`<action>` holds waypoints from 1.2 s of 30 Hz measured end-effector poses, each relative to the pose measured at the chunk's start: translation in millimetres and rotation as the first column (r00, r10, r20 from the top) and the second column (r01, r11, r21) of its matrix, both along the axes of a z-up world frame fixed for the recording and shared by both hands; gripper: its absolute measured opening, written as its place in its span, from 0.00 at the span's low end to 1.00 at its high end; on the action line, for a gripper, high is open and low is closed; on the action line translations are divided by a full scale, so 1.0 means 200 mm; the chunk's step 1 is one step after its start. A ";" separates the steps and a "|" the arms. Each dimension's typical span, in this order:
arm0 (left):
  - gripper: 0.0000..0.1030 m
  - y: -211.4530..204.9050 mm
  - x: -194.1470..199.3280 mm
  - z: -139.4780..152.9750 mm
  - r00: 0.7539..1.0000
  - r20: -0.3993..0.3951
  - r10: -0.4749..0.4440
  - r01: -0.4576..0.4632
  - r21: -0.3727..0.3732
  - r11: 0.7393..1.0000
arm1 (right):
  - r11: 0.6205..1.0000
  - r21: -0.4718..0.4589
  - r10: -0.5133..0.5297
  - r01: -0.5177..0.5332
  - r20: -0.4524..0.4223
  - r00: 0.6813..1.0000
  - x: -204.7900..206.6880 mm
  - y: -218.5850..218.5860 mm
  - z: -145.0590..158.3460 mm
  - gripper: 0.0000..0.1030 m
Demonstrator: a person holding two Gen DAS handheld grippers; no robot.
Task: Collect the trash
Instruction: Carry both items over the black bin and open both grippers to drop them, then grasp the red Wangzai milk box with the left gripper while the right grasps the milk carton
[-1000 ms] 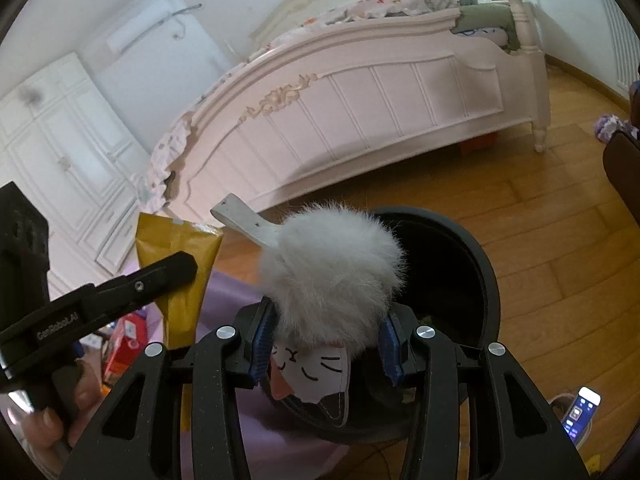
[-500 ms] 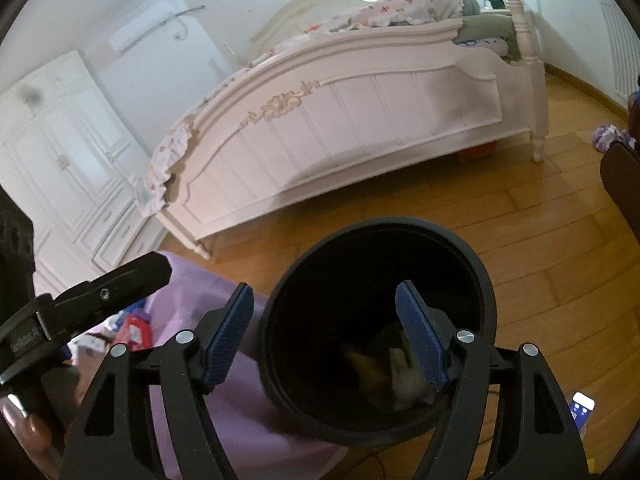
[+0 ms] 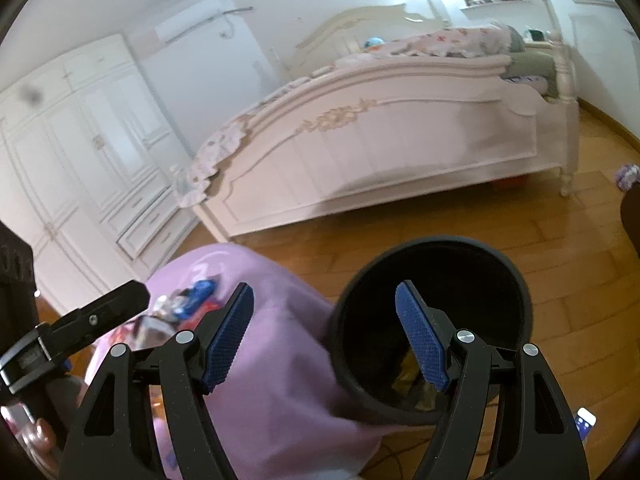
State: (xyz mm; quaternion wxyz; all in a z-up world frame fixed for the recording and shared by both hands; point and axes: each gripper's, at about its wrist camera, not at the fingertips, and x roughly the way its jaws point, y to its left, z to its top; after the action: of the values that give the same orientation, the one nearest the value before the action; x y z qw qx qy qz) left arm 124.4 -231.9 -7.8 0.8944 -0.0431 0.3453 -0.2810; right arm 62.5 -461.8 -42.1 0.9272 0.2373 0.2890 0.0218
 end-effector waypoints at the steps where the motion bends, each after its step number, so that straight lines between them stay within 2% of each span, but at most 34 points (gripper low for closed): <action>1: 0.85 0.04 -0.02 0.01 1.000 0.009 0.014 -0.014 -0.001 1.000 | 1.000 -0.003 0.008 -0.008 0.005 1.000 0.00 0.03 0.01 0.74; 7: 0.86 0.30 -0.10 0.06 0.992 0.054 0.116 -0.118 0.025 0.993 | 0.996 -0.020 0.086 -0.086 0.029 0.996 -0.01 0.26 0.11 0.75; 12: 0.86 0.57 -0.15 0.05 0.974 0.071 0.216 -0.219 0.041 0.975 | 0.983 -0.037 0.179 -0.178 0.030 0.983 0.00 0.48 0.16 0.75; 17: 0.86 0.92 -0.14 -0.01 0.945 0.002 0.328 -0.328 -0.008 0.945 | 0.965 -0.046 0.260 -0.259 0.018 0.965 0.03 0.70 0.18 0.75; 23: 0.86 1.19 -0.13 -0.07 0.911 -0.049 0.410 -0.411 -0.027 0.911 | 0.942 -0.065 0.329 -0.329 -0.009 0.944 0.07 0.91 0.18 0.75; 30: 0.86 1.38 -0.09 -0.17 0.884 -0.105 0.456 -0.461 -0.025 0.887 | 0.927 -0.101 0.356 -0.361 -0.070 0.932 0.12 1.08 0.15 0.75; 36: 0.86 1.44 0.00 -0.25 0.875 -0.136 0.464 -0.465 0.025 0.885 | 0.924 -0.102 0.353 -0.367 -0.132 0.926 0.18 1.15 0.09 0.75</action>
State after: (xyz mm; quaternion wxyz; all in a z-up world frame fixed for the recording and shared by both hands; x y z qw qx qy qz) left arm 123.6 56.9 -57.6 0.9094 -0.1479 0.3847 -0.0561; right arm 98.3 -231.2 -25.0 0.9029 0.1224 0.3795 0.1607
